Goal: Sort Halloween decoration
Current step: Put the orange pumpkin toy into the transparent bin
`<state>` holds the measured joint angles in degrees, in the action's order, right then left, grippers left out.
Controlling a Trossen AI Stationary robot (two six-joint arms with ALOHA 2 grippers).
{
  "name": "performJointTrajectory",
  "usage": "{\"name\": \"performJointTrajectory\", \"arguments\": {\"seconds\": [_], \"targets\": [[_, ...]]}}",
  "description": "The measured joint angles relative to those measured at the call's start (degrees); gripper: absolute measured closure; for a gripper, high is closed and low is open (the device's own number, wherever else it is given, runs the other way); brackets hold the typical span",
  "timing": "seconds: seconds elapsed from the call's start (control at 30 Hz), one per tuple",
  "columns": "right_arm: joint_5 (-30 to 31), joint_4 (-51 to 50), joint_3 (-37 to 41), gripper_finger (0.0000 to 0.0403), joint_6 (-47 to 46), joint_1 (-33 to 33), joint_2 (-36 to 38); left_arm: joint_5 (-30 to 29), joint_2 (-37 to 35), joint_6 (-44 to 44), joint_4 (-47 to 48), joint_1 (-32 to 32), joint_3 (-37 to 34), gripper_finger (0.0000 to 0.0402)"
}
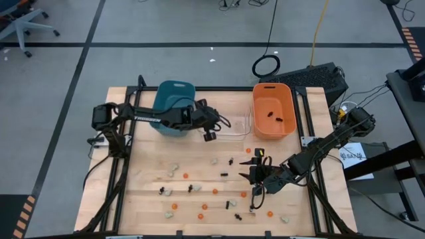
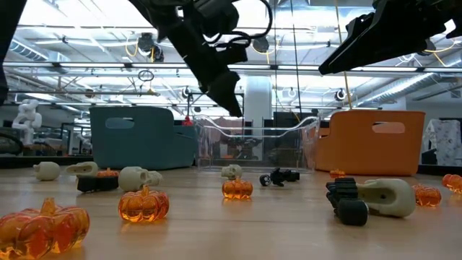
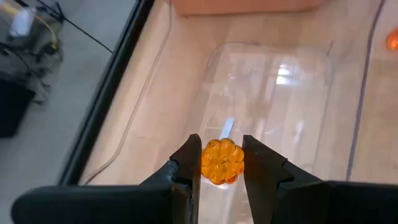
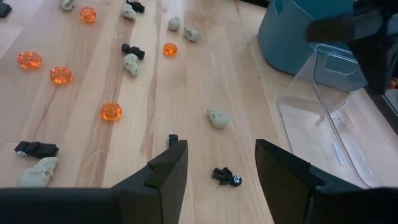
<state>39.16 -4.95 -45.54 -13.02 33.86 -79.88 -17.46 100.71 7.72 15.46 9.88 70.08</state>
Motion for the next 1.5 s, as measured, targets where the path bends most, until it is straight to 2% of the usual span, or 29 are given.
{"name": "performJointTrajectory", "arguments": {"seconds": [0.17, 0.77, 0.97, 1.2, 1.33, 1.5], "targets": [[0.0, 0.0, 0.0, 0.0232, 0.0, -0.01, 0.0, 6.01, 0.04, -3.57, 0.65, 2.03, 0.0, 0.0317], [0.02, 0.0, 0.0, 0.0232, -0.1, -0.04, 0.0, 6.67, 0.39, -6.41, 0.98, 3.23, 0.0, 0.0315], [0.02, -0.06, 0.0, 0.0232, -1.94, -0.06, 0.0, 8.18, 0.39, -7.48, 1.86, 3.22, 0.0, 0.0282], [0.21, -4.56, 0.0, 0.0232, -11.65, -0.04, -0.95, 8.29, 0.39, -11.89, 1.86, 2.83, 0.0, 0.0236], [4.44, -6.57, 0.02, 0.0232, -17.79, 0.01, -4.73, 9.41, -0.5, -12.08, 4.38, 1.31, 0.0, 0.0231], [6.03, -11.36, 0.07, 0.0232, -29.36, 0.4, -9.27, 9.54, -4.29, -14.53, 10.39, -2.77, 0.04, 0.0231]]}}
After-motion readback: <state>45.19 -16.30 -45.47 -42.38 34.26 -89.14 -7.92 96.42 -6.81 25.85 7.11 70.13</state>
